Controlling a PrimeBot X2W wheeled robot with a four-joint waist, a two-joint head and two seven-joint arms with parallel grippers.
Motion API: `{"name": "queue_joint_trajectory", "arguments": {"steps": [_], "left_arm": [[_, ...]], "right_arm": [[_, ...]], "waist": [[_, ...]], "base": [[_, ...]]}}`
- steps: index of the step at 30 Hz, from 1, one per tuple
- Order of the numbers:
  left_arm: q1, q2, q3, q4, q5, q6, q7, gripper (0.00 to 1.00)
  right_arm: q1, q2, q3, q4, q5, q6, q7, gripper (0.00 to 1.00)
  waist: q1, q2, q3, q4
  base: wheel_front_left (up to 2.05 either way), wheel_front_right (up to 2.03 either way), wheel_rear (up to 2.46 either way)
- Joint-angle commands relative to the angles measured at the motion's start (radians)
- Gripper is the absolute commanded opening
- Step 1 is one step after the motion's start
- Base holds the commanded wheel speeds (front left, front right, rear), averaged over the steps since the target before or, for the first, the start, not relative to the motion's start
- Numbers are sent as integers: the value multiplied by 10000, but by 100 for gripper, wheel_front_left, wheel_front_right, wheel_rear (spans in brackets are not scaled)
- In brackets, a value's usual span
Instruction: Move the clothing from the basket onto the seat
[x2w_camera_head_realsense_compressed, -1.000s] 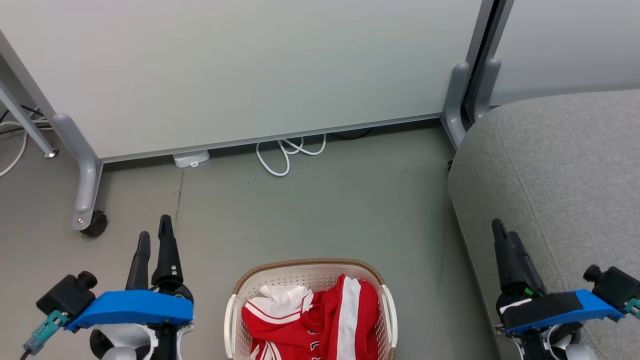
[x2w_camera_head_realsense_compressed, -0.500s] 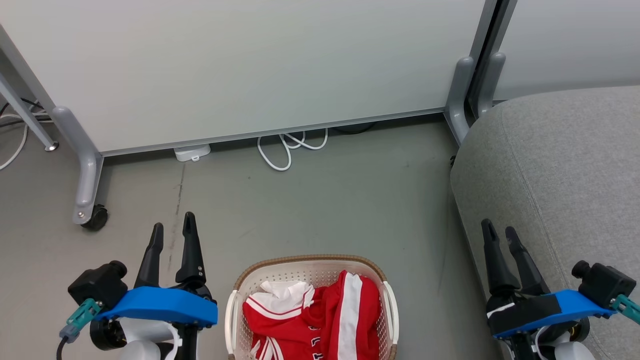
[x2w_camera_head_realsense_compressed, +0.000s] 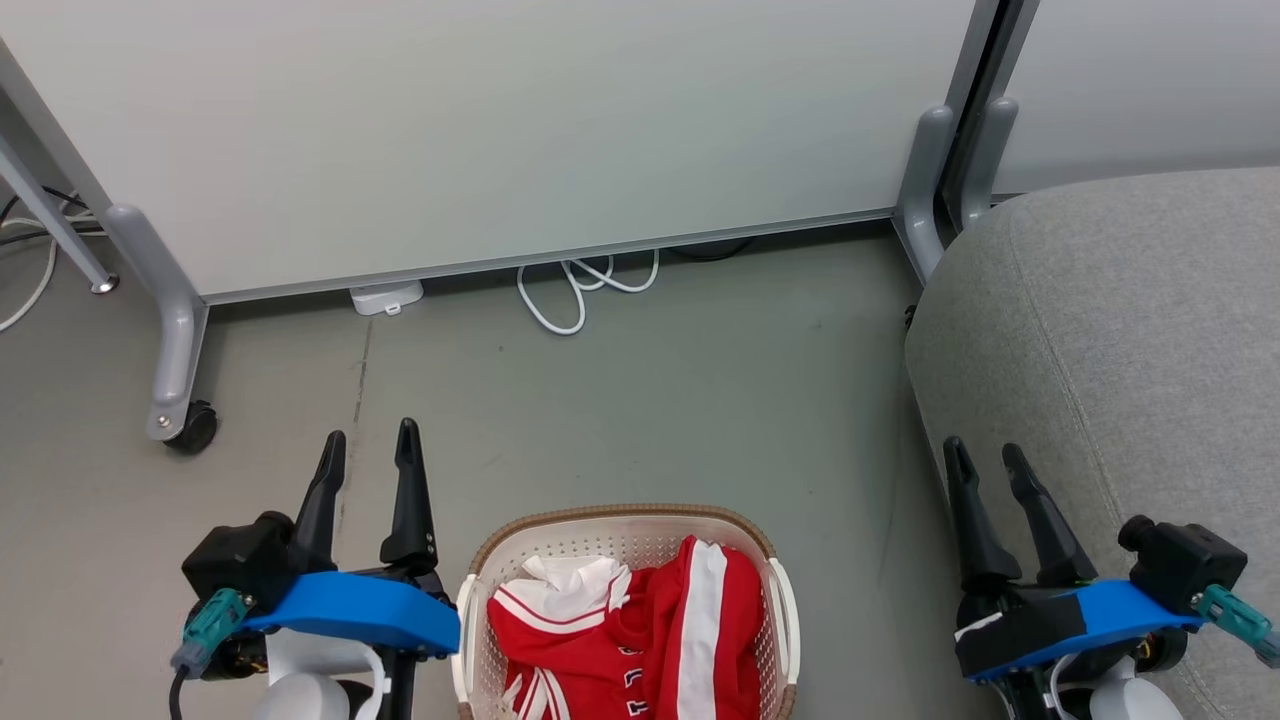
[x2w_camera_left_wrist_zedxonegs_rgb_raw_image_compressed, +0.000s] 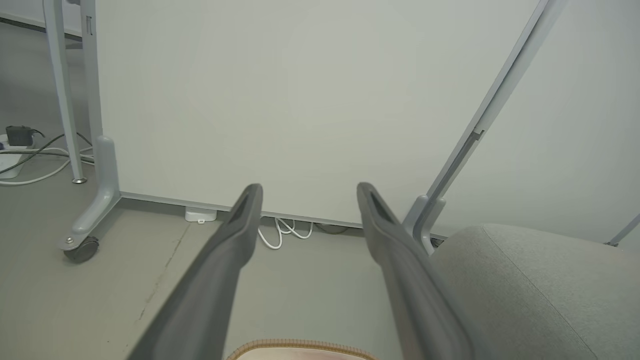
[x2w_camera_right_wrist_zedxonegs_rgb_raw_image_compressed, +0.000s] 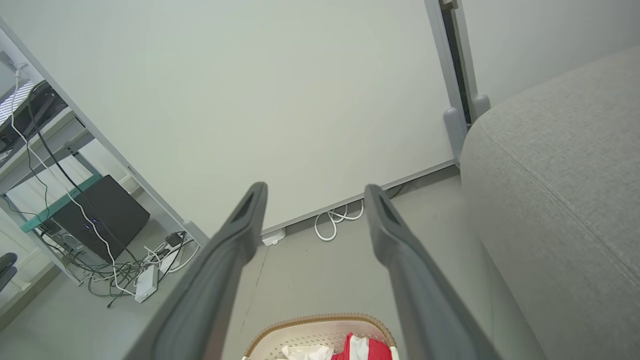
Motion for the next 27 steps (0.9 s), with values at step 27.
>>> {"name": "queue_joint_trajectory", "arguments": {"steps": [27], "left_arm": [[-305, 12, -425, 61, 2456, -283, -679, 100]], "right_arm": [[-257, -94, 377, -138, -2623, 23, -677, 100]], "waist": [[0, 0, 240, 58]], "base": [[0, 0, 0]]}}
